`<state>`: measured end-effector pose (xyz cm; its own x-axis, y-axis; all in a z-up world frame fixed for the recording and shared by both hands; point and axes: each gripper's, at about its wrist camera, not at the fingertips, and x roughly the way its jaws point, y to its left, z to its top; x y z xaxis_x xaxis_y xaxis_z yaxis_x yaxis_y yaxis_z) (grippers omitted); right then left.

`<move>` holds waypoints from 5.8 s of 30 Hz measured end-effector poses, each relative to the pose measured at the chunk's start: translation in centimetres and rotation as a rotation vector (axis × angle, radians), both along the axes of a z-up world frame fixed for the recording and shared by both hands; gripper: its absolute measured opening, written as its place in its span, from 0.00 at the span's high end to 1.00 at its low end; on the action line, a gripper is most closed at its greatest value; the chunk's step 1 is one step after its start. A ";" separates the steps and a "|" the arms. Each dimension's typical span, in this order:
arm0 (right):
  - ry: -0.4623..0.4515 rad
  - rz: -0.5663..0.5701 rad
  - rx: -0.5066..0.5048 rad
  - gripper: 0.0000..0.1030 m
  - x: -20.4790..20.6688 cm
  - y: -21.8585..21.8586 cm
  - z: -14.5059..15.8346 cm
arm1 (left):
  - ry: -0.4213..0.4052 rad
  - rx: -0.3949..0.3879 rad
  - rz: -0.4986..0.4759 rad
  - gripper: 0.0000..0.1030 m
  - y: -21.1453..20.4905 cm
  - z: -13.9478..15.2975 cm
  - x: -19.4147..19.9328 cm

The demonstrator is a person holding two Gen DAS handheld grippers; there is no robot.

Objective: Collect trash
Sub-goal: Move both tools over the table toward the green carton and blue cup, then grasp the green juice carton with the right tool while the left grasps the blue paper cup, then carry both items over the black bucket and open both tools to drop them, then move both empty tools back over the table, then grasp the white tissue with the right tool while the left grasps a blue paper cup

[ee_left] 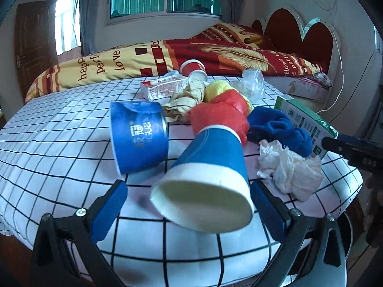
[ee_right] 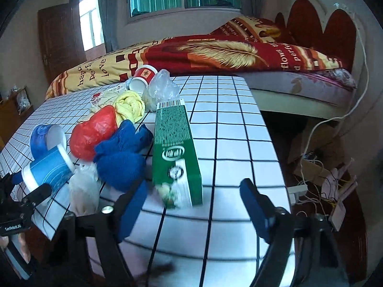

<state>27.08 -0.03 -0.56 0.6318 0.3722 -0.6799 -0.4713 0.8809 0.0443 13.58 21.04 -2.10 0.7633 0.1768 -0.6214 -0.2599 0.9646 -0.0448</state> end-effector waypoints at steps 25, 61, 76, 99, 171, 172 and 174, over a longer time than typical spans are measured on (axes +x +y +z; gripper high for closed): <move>-0.165 0.003 0.050 0.61 -7.3 -5.6 5.9 | -0.123 -0.045 -0.200 0.45 -5.0 5.2 -2.2; 0.175 -0.251 -0.097 0.61 -14.9 -29.5 -6.4 | 0.195 -0.097 -0.807 0.46 -31.6 -3.9 -0.4; 0.284 -0.398 -0.136 0.00 -12.6 -32.0 -11.3 | 0.287 -0.056 -0.575 0.00 -29.2 -7.7 -0.1; 0.084 -0.300 -0.087 0.00 -14.4 -25.7 -3.3 | 0.116 -0.007 -0.480 0.00 -25.8 -0.3 -2.4; 0.049 0.287 0.029 0.84 -5.4 9.5 -1.0 | 0.034 -0.141 0.065 0.82 6.7 -0.3 -0.8; 0.052 0.293 0.024 0.84 -5.6 9.6 -1.1 | 0.031 -0.152 0.066 0.82 6.8 -0.4 -0.9; 0.049 0.297 0.017 0.84 -5.9 9.7 -1.2 | 0.018 -0.167 0.057 0.82 6.9 -0.3 -1.0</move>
<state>21.22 9.62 -1.75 0.4599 0.5476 -0.6990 -0.7055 0.7034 0.0869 12.62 27.94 -2.38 0.7434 0.1128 -0.6592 -0.3160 0.9279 -0.1976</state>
